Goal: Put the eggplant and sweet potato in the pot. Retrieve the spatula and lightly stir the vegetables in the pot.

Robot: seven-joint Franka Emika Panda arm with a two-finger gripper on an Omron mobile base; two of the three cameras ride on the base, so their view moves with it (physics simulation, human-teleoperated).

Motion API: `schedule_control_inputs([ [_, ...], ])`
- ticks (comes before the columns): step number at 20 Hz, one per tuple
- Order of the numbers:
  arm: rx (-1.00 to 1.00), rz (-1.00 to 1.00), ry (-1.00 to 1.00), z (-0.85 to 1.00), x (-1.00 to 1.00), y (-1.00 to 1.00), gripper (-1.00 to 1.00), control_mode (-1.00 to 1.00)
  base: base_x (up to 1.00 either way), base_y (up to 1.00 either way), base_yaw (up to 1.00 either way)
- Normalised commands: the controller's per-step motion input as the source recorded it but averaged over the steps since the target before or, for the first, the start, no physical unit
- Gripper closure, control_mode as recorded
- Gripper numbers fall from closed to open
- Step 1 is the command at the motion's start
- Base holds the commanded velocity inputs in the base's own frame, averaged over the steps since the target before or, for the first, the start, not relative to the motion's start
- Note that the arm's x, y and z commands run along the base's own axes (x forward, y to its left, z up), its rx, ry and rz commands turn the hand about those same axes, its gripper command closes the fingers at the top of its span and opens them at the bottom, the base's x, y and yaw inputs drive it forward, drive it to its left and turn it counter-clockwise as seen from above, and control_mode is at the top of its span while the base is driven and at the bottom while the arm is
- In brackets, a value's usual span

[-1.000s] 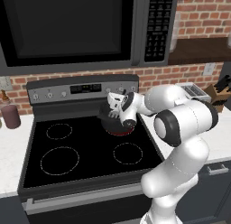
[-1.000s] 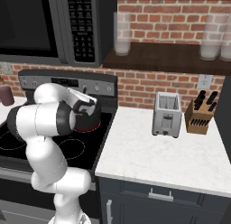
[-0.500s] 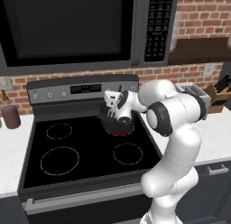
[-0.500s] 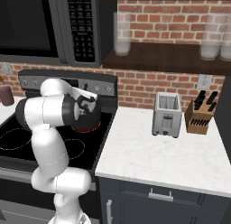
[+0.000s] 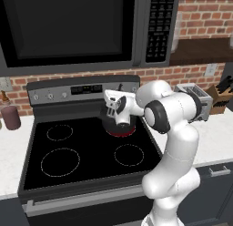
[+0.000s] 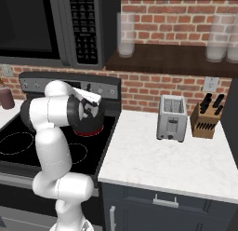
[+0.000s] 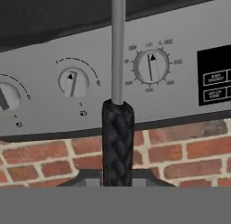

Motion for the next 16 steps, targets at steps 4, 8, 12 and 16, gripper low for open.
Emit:
schedule_control_inputs([
  [4,0.0,0.0,-0.03,0.14,0.0,-0.06,1.0,-1.0,0.0,0.0,0.0],
  [8,0.0,0.0,0.0,0.15,0.0,-0.14,1.0,-1.0,0.0,0.0,0.0],
  [12,0.0,0.0,0.0,0.18,0.0,-0.17,1.0,-1.0,0.0,0.0,0.0],
  [16,0.0,0.0,0.0,0.02,-0.28,-0.08,1.0,-1.0,0.0,0.0,0.0],
])
